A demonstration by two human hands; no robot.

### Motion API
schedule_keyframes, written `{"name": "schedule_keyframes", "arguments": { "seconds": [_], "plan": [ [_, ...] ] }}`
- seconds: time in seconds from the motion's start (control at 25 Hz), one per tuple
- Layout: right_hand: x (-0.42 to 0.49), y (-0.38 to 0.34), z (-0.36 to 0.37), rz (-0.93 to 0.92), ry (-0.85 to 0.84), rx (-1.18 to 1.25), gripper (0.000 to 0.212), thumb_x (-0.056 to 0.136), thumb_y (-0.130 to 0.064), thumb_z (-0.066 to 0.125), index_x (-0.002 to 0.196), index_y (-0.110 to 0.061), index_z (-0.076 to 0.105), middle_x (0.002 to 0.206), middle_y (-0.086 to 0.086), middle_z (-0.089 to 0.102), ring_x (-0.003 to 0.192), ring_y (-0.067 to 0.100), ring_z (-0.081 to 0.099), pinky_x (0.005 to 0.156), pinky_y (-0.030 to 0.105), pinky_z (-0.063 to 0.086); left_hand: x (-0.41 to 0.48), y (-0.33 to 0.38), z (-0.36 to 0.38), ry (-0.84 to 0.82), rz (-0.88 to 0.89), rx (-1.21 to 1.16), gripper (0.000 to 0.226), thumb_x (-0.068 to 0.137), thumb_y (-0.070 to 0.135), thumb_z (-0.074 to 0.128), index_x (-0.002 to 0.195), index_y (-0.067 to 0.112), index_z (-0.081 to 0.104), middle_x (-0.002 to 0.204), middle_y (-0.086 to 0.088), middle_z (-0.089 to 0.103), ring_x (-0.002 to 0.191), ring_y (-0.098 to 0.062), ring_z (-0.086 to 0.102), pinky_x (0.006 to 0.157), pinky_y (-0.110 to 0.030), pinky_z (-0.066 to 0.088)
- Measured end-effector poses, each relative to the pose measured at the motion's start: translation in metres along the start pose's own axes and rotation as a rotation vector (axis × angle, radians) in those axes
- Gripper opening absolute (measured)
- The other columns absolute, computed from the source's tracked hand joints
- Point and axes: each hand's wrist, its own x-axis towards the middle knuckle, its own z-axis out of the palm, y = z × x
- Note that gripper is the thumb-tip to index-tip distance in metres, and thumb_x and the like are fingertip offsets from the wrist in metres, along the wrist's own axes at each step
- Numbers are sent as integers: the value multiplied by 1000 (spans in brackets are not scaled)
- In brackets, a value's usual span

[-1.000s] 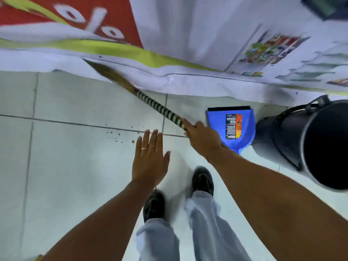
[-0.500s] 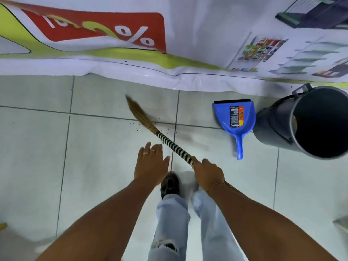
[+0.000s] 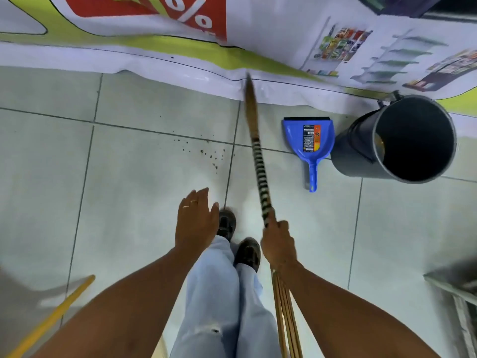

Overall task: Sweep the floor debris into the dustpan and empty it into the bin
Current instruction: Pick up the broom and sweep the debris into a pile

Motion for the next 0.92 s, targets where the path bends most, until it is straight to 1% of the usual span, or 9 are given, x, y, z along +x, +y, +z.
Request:
{"name": "schedule_keyframes", "arguments": {
  "seconds": [0.08,0.16,0.24,0.32,0.4,0.48,0.56,0.76,0.92],
  "plan": [
    [-16,24,13,117,9,52,51,97,-17,40,145,-17,24,123,17,49,103,39,59,88,41,49,-22,-7,4,-29,58,32,49,88,28,43,128,-1,47,127,-24,59,129,-37,45,110,-47,33],
    [-28,32,33,195,-56,80,46,98,-20,38,143,-15,30,120,18,55,107,36,58,89,38,49,-33,-15,9,-60,98,80,51,87,29,41,129,0,47,127,-22,60,129,-37,46,110,-47,33],
    [-42,28,55,175,-143,47,46,98,-21,37,144,-15,31,122,19,57,111,35,57,91,37,49,-35,-23,9,-65,90,97,49,90,28,43,130,0,45,128,-22,59,131,-35,44,111,-47,32],
    [-47,12,74,96,-172,26,45,98,-20,37,143,-15,32,125,19,58,114,34,57,94,37,49,-31,-33,5,-69,77,106,48,93,29,44,133,2,41,133,-21,55,134,-33,39,114,-44,28],
    [-41,-12,87,69,-184,33,44,99,-17,36,143,-13,32,127,19,58,115,33,57,95,37,48,-24,-45,-1,-68,91,114,49,95,29,43,136,3,38,138,-19,50,137,-31,35,116,-42,25],
    [-33,-40,97,71,-165,26,42,98,-14,35,140,-10,35,124,19,61,113,33,59,92,37,49,-17,-59,-11,-53,104,116,49,94,28,44,135,3,39,138,-19,50,136,-32,37,115,-43,25],
    [-29,-64,107,45,-149,0,43,98,-15,36,140,-8,34,120,18,64,110,32,61,89,35,51,-12,-72,-21,-40,108,132,49,94,28,44,135,2,39,138,-19,51,136,-33,37,115,-43,26],
    [-30,-113,130,102,-138,98,42,97,-16,38,139,-11,34,124,15,61,113,31,58,89,34,49,1,-107,-47,-39,86,135,50,95,29,41,138,4,34,141,-17,47,139,-31,30,118,-43,22],
    [-35,-133,138,112,-118,92,41,97,-15,38,137,-11,35,123,15,62,113,31,58,89,35,49,1,-130,-60,-18,73,126,49,95,28,41,137,3,35,141,-20,47,139,-32,31,117,-43,21]
  ]
}}
